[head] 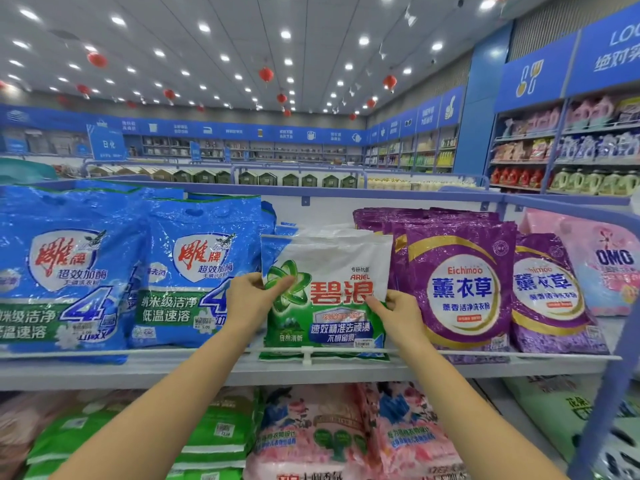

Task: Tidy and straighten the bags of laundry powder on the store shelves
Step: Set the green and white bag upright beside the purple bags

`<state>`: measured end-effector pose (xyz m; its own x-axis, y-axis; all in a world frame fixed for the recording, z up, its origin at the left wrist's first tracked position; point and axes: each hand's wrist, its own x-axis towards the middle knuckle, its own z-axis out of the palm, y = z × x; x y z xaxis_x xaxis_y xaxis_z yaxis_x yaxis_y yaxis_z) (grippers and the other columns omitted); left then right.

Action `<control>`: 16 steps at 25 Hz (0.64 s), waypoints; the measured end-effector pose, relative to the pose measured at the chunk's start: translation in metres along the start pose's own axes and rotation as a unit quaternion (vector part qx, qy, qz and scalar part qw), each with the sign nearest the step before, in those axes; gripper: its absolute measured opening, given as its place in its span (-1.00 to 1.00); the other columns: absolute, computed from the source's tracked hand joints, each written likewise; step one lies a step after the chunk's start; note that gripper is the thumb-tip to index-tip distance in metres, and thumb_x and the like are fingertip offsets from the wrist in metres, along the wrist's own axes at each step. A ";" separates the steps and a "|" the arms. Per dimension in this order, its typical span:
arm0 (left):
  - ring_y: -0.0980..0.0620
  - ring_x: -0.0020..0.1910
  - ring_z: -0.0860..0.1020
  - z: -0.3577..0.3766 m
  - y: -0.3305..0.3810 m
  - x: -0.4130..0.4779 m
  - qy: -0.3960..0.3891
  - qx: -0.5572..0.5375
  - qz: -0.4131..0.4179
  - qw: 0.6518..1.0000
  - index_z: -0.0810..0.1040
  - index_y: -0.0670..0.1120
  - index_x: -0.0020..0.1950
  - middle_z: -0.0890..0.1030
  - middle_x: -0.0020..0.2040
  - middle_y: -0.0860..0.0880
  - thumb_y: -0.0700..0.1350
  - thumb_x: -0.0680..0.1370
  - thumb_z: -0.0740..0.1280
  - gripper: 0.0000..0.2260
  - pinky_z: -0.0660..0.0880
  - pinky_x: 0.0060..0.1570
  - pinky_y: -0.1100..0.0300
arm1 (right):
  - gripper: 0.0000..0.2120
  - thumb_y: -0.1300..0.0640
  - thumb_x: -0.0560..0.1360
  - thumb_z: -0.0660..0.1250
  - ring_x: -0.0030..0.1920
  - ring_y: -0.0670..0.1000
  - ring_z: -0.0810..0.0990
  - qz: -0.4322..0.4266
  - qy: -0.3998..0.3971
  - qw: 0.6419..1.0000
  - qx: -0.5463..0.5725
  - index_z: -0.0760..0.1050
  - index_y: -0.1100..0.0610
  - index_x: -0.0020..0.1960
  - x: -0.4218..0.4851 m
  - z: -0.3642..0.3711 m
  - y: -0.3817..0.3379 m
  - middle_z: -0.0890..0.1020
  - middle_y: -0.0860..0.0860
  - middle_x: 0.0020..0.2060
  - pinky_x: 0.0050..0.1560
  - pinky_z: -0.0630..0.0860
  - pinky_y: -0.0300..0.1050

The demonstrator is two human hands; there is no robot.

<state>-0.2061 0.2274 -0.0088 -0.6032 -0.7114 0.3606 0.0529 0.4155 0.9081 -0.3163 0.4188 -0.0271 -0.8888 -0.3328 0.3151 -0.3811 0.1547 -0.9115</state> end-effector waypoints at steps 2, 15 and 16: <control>-0.05 -0.41 0.35 0.001 -0.003 0.000 0.022 -0.011 -0.017 1.000 0.39 -0.17 -0.39 0.39 -0.46 -0.12 0.23 0.24 0.45 -0.51 0.32 -0.28 0.09 | -0.79 0.18 0.53 0.31 -0.07 -0.07 0.59 -0.019 0.019 0.999 -0.022 0.56 0.23 0.12 -0.001 0.003 0.001 0.65 0.08 0.05 -0.10 0.49 -0.26; -0.03 -0.08 0.57 -0.064 -0.020 -0.042 0.031 0.027 0.067 0.997 0.52 -0.12 -0.03 0.60 -0.12 -0.05 0.00 0.56 0.27 -0.81 0.48 -0.07 0.13 | -0.78 0.26 0.51 0.28 0.07 -0.08 0.49 -0.236 -0.006 0.970 -0.062 0.51 0.14 0.14 -0.062 0.040 -0.053 0.56 -0.04 0.02 0.13 0.40 -0.21; -0.03 -0.10 0.58 -0.078 -0.023 -0.047 0.025 0.031 0.072 0.997 0.53 -0.11 -0.05 0.61 -0.14 -0.06 -0.02 0.56 0.27 -0.83 0.49 -0.07 0.10 | -0.78 0.26 0.51 0.28 0.07 -0.08 0.50 -0.244 -0.032 0.967 -0.065 0.52 0.14 0.14 -0.069 0.053 -0.056 0.57 -0.05 0.01 0.12 0.39 -0.23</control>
<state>-0.1169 0.2077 -0.0299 -0.5523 -0.6687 0.4977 0.0855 0.5485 0.8318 -0.2199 0.3844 -0.0118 -0.5788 -0.4522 0.6786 -0.7839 0.0791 -0.6159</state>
